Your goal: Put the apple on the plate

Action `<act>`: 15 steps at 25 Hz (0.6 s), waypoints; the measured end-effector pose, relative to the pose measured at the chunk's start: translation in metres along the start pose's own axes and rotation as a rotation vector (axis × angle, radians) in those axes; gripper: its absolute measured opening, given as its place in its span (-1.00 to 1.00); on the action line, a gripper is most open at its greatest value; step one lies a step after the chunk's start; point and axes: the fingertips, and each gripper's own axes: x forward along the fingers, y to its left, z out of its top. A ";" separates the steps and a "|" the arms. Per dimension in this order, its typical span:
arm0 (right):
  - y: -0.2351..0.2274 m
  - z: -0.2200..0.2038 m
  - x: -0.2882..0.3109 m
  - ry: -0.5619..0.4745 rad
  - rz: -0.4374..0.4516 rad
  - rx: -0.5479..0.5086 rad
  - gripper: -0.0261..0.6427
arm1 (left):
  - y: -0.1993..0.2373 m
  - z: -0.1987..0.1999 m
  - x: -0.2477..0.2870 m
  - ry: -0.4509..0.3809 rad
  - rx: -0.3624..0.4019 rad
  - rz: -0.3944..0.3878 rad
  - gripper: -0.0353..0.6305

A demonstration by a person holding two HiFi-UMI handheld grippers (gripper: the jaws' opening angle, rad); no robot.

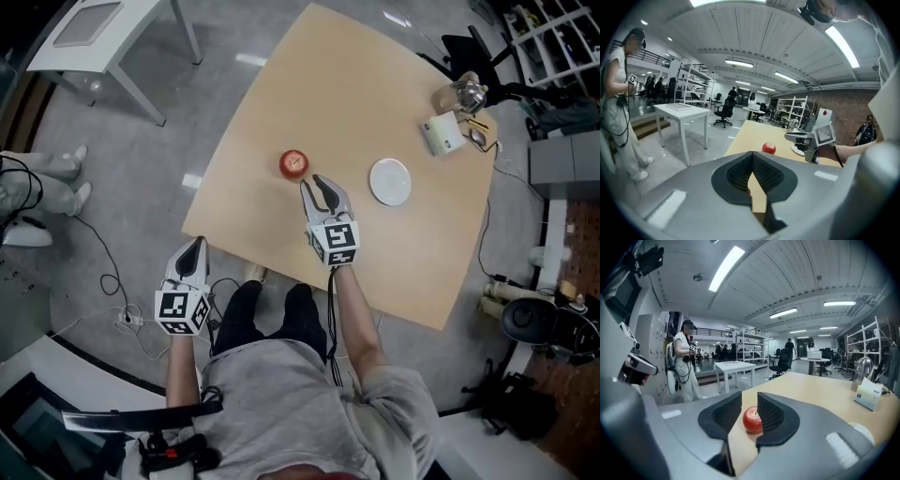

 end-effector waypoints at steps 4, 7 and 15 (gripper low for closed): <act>-0.001 -0.007 0.024 0.018 0.025 -0.012 -0.43 | 0.004 -0.008 -0.007 0.001 -0.017 0.045 -0.83; -0.006 -0.016 0.038 0.038 0.030 -0.014 -0.33 | 0.006 -0.010 -0.015 -0.006 -0.029 0.079 -0.83; -0.006 -0.045 0.065 0.111 0.075 -0.015 -0.08 | 0.011 -0.028 -0.031 0.014 -0.064 0.157 -0.83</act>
